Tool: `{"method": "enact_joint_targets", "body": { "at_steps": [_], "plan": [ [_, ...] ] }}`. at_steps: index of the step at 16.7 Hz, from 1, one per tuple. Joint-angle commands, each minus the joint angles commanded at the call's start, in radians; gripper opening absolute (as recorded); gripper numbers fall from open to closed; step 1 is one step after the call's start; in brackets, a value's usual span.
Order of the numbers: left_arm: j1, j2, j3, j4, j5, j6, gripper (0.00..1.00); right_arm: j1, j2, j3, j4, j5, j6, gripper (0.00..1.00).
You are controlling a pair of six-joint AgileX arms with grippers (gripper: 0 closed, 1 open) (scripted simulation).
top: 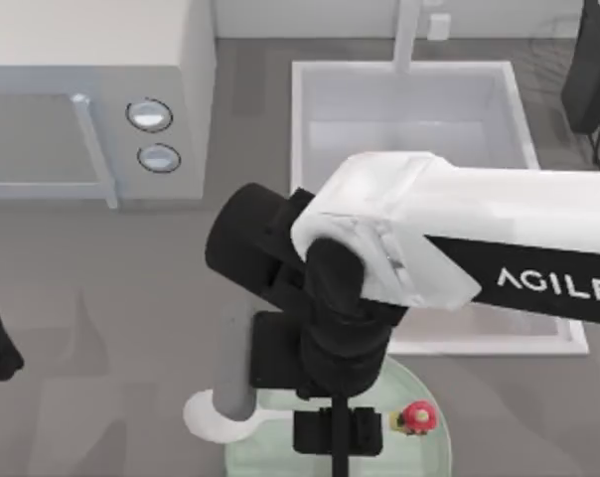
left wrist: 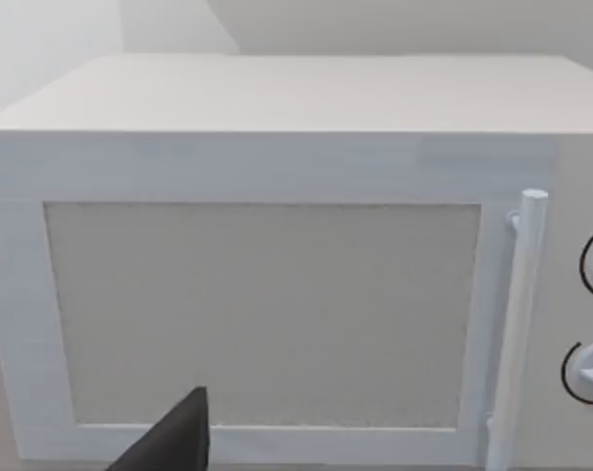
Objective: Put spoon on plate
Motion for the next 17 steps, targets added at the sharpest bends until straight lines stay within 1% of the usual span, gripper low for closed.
{"method": "enact_joint_targets", "body": {
  "at_steps": [10,17],
  "plan": [
    [0.0,0.0,0.0,0.0,0.0,0.0,1.0,-0.055,-0.01,-0.02,0.128,0.055,0.049,0.0],
    [0.0,0.0,0.0,0.0,0.0,0.0,1.0,-0.034,-0.011,-0.042,0.168,0.034,0.032,0.0]
  ]
}}
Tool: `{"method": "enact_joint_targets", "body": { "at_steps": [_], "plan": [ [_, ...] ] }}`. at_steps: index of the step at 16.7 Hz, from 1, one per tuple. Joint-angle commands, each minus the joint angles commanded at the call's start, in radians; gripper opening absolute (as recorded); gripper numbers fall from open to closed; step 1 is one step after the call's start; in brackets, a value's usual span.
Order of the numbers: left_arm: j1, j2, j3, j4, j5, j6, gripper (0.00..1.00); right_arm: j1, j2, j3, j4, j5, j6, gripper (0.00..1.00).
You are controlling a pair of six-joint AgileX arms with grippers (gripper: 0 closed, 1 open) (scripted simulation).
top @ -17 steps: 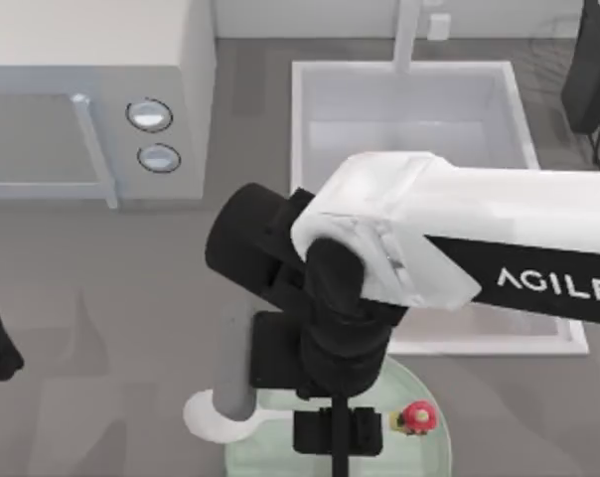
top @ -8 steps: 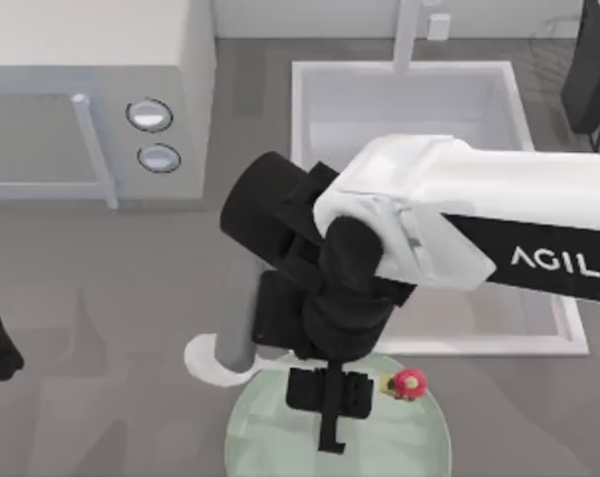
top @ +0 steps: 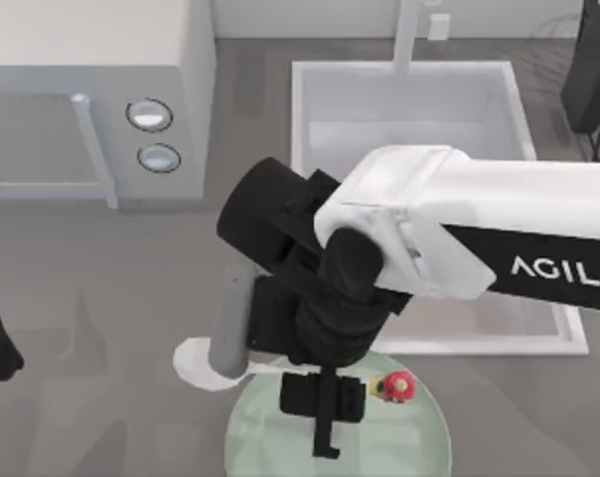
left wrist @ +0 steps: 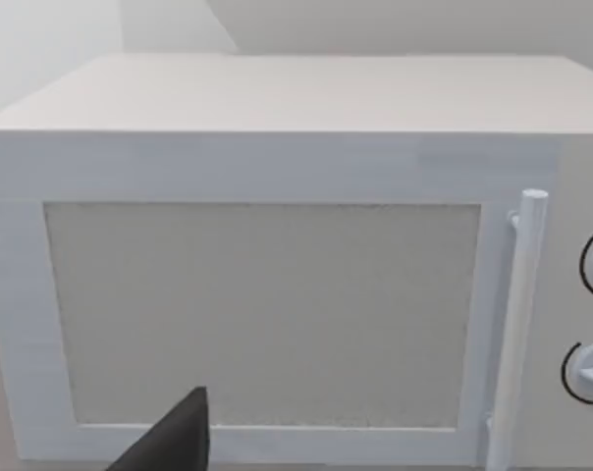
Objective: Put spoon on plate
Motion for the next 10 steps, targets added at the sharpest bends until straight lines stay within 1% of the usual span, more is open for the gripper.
{"method": "enact_joint_targets", "body": {
  "at_steps": [6,10],
  "plan": [
    [0.0,0.0,0.0,0.0,0.0,0.0,1.0,0.042,0.037,-0.036,-0.008,-0.038,-0.036,0.0],
    [0.0,0.0,0.0,0.0,0.0,0.0,1.0,0.049,0.068,-0.065,-0.014,-0.043,-0.042,0.0]
  ]
}}
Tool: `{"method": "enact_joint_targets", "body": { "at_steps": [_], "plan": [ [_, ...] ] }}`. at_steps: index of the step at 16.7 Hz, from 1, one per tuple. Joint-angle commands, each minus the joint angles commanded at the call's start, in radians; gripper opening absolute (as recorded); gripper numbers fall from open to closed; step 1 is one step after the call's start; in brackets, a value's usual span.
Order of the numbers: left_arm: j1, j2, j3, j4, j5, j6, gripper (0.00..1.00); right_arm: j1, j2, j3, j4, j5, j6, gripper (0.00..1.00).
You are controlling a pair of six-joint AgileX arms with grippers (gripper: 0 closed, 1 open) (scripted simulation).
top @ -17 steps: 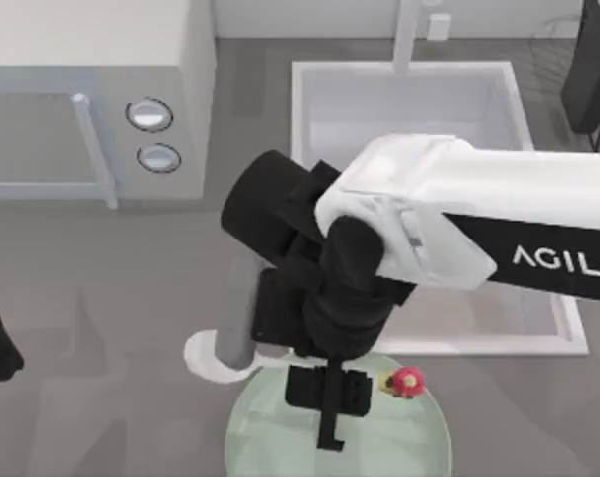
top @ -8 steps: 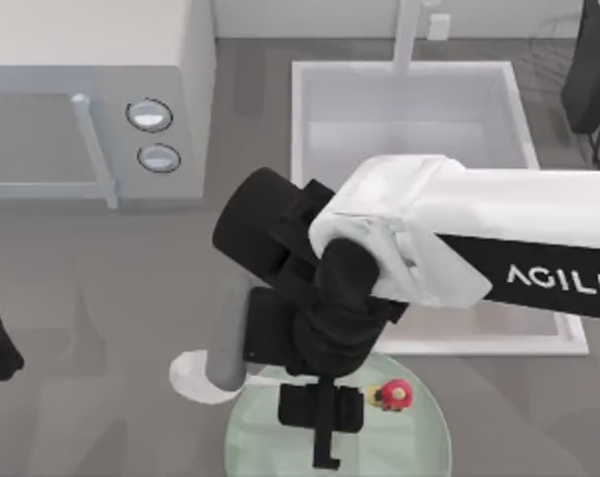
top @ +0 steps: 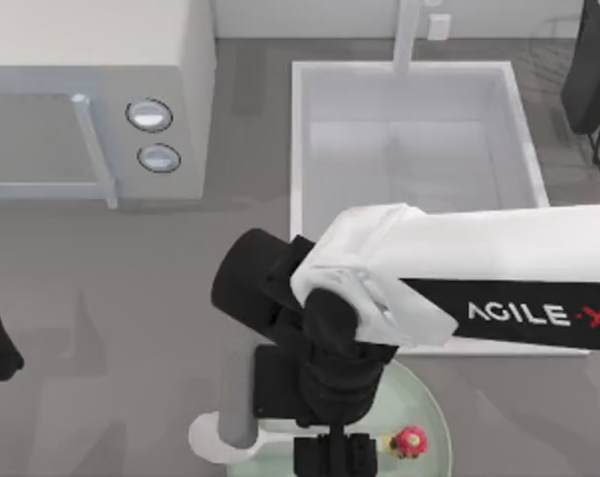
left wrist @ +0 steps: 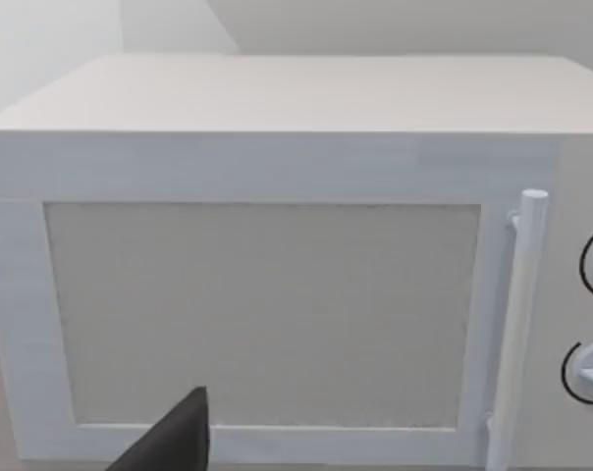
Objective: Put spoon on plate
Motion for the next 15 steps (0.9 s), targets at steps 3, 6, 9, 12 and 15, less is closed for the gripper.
{"method": "enact_joint_targets", "body": {
  "at_steps": [3,6,9,12,15],
  "plan": [
    [0.0,0.0,0.0,0.0,0.0,0.0,1.0,0.0,0.0,0.0,0.0,0.0,0.0,0.0],
    [0.0,0.0,0.0,0.0,0.0,0.0,1.0,0.0,0.0,0.0,0.0,0.0,0.0,0.23],
    [0.0,0.0,0.0,0.0,0.0,0.0,1.0,0.0,0.0,0.0,0.0,0.0,0.0,0.45],
    [0.0,0.0,0.0,0.0,0.0,0.0,1.0,0.0,0.0,0.0,0.0,0.0,0.0,0.68],
    [0.0,0.0,0.0,0.0,0.0,0.0,1.0,0.0,0.0,0.0,0.0,0.0,0.0,0.9]
  ]
}}
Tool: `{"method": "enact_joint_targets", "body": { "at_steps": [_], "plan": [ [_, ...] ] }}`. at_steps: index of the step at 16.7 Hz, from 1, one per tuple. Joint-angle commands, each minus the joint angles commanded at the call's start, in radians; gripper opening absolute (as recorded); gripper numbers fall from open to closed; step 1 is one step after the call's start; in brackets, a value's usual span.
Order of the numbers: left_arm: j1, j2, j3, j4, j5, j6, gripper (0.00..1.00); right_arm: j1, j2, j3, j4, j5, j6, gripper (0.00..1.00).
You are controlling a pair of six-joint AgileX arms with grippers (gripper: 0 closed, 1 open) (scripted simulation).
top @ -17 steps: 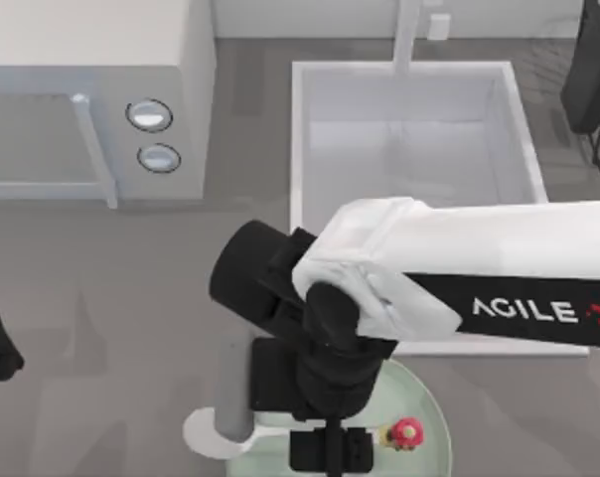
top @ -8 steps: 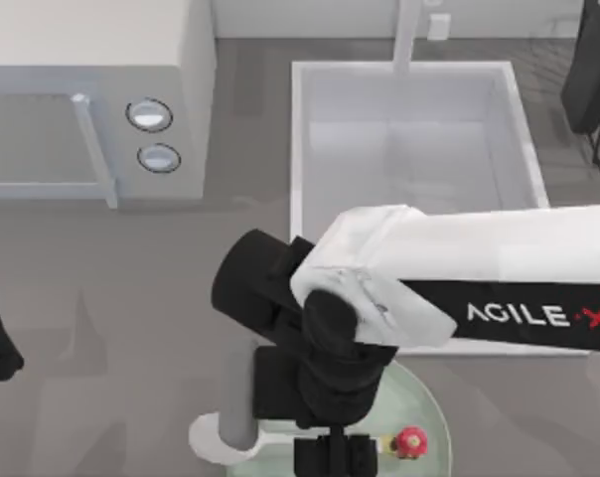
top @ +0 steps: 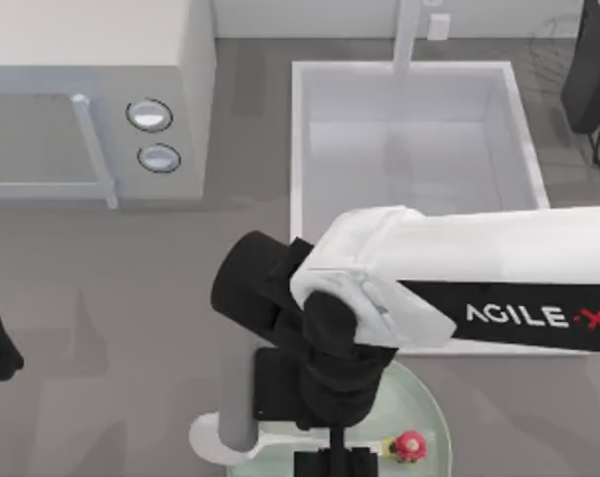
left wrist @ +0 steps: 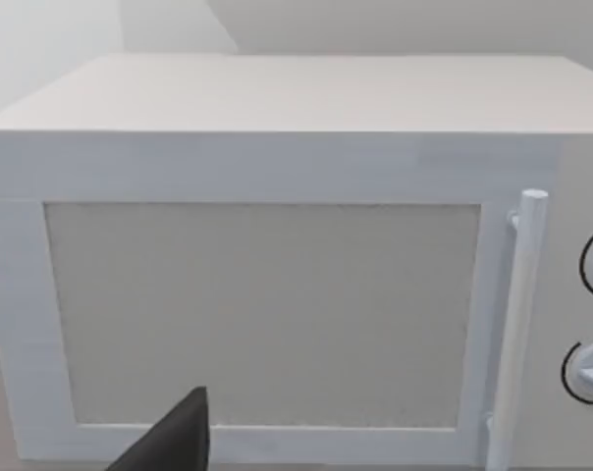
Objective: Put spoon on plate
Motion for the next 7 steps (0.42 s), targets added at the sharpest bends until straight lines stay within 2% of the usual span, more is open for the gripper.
{"method": "enact_joint_targets", "body": {
  "at_steps": [1,2,7],
  "plan": [
    [0.0,0.0,0.0,0.0,0.0,0.0,1.0,0.0,0.0,0.0,0.0,0.0,0.0,0.98],
    [0.0,0.0,0.0,0.0,0.0,0.0,1.0,0.0,0.0,0.0,0.0,0.0,0.0,1.0],
    [0.0,0.0,0.0,0.0,0.0,0.0,1.0,0.0,0.0,0.0,0.0,0.0,0.0,1.0]
  ]
}}
